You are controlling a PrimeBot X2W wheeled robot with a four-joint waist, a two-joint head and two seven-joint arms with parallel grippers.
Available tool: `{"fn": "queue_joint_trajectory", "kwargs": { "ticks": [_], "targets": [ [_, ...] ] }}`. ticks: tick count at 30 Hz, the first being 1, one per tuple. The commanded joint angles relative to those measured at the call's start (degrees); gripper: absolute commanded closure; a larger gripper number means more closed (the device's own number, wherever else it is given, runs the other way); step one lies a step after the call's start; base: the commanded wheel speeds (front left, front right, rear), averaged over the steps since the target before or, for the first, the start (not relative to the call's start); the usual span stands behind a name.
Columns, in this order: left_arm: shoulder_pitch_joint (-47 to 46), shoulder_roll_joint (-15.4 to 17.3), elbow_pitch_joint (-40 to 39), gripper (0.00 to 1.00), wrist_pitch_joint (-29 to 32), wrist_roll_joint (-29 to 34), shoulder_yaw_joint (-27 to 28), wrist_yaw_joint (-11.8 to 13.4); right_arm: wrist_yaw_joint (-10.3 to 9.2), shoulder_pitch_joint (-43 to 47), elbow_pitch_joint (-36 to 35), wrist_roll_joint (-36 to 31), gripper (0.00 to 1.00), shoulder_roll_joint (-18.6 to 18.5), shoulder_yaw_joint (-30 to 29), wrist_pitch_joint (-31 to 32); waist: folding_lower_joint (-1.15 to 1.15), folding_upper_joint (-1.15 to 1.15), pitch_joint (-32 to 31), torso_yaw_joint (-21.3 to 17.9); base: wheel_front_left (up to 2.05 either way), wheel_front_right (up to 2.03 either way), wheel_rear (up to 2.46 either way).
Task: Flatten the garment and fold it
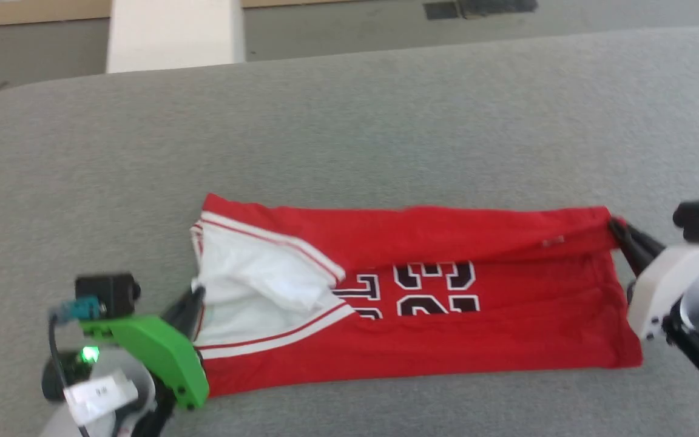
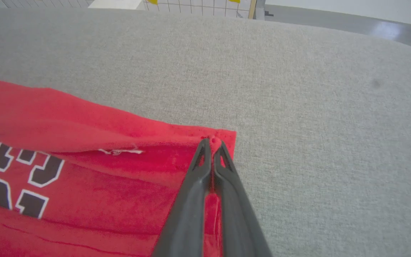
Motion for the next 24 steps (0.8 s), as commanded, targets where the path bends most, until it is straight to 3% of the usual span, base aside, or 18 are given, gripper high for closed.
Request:
{"fn": "queue_joint_trajectory", "kwargs": {
  "ticks": [1, 8, 17, 18, 19, 20, 21, 24],
  "targets": [
    [1.74, -0.32, 0.00, 1.00, 0.00, -0.67, -0.23, -0.06, -0.08, 1.62, -0.35, -0.19, 1.00, -0.36, -0.15, 1.00, 0.00, 0.00, -2.12, 3.24, 0.00, 0.00, 0.00],
    [5.87, -2.69, 2.84, 1.00, -0.92, -3.01, -2.59, -2.07, -0.08, 5.46, 0.60, -1.94, 1.00, -1.45, 0.40, 6.74, 0.00, 0.00, -1.95, 4.82, 0.00, 0.00, 0.00],
    [4.40, -6.18, 9.91, 1.00, -2.95, -3.68, -5.44, -5.12, -0.08, 5.45, 4.51, -2.69, 1.00, 0.27, 2.37, 12.19, 0.00, 0.00, -1.52, 5.17, 0.00, 0.00, 0.00],
    [4.35, -6.66, 10.39, 0.71, -3.38, -3.89, -5.54, -5.38, -0.08, 5.57, 4.79, -2.30, 0.98, 0.70, 2.07, 12.61, 0.00, 0.00, -1.83, 5.10, 0.00, 0.00, 0.00],
    [4.40, -7.00, 10.69, 0.23, -3.81, -4.07, -5.54, -5.55, -0.08, 5.73, 4.96, -2.02, 0.70, 1.04, 1.61, 12.95, 0.00, 0.00, -2.14, 5.06, 0.00, 0.00, 0.00],
    [4.51, -7.15, 11.06, 0.00, -4.21, -4.08, -5.63, -5.79, -0.08, 6.06, 4.93, -1.81, 0.22, 1.30, 1.21, 13.35, 0.00, 0.00, -2.59, 5.03, 0.00, 0.00, 0.00],
    [4.54, -7.16, 11.37, 0.00, -4.85, -3.92, -5.72, -6.19, -0.08, 6.47, 4.84, -1.46, 0.00, 1.53, 0.46, 13.63, 0.00, 0.00, -2.99, 5.02, 0.00, 0.00, 0.00],
    [4.83, -7.53, 10.93, 0.00, -7.39, -2.97, -5.58, -6.22, -0.08, 8.27, 3.48, -0.66, 0.00, 2.27, -1.83, 14.03, 0.00, 0.00, -4.36, 5.11, 0.00, 0.00, 0.00]
  ]
}}
